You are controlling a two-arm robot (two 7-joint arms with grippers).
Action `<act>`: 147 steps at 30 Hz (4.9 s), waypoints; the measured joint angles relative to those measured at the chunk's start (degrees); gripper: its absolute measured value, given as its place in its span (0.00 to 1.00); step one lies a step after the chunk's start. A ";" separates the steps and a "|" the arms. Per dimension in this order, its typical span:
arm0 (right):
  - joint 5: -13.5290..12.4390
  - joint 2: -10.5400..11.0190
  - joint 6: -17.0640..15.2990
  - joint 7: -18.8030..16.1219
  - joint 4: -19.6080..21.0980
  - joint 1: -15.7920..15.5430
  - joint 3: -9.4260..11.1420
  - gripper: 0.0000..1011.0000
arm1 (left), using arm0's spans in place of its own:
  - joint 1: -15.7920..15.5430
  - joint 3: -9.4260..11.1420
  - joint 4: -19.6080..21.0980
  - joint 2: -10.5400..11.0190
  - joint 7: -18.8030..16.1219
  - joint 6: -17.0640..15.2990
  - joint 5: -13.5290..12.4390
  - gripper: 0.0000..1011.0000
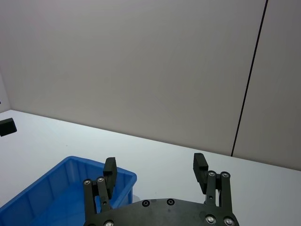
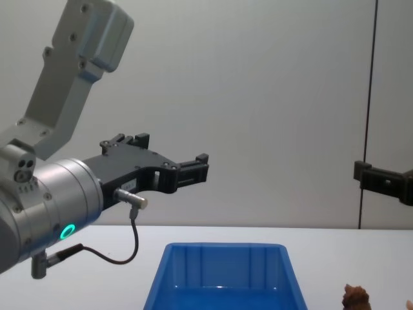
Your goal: Pick up the two dolls from the table and place them into the box.
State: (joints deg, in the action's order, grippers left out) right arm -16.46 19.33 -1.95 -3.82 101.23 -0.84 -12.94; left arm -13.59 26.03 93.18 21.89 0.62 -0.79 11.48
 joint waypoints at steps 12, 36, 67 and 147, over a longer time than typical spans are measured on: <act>0.00 0.00 0.00 0.00 0.00 0.00 0.00 0.99 | 0.00 0.00 0.00 0.00 0.00 0.00 0.00 0.99; 0.01 -0.06 0.00 0.00 -0.02 0.02 0.00 0.99 | 0.00 0.00 0.00 0.00 0.00 0.00 0.00 0.99; 1.87 -3.59 -6.15 9.44 -5.51 -0.06 -0.89 0.99 | 0.00 0.00 0.00 0.00 0.00 0.00 0.00 0.99; 7.09 -8.50 -9.52 8.16 -6.64 -0.58 -2.18 0.38 | 0.00 0.00 0.00 0.00 0.00 0.00 0.00 0.99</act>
State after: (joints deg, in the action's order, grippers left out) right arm -9.37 10.83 -11.47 4.33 94.59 -1.42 -15.12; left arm -13.59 26.02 93.17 21.89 0.62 -0.79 11.48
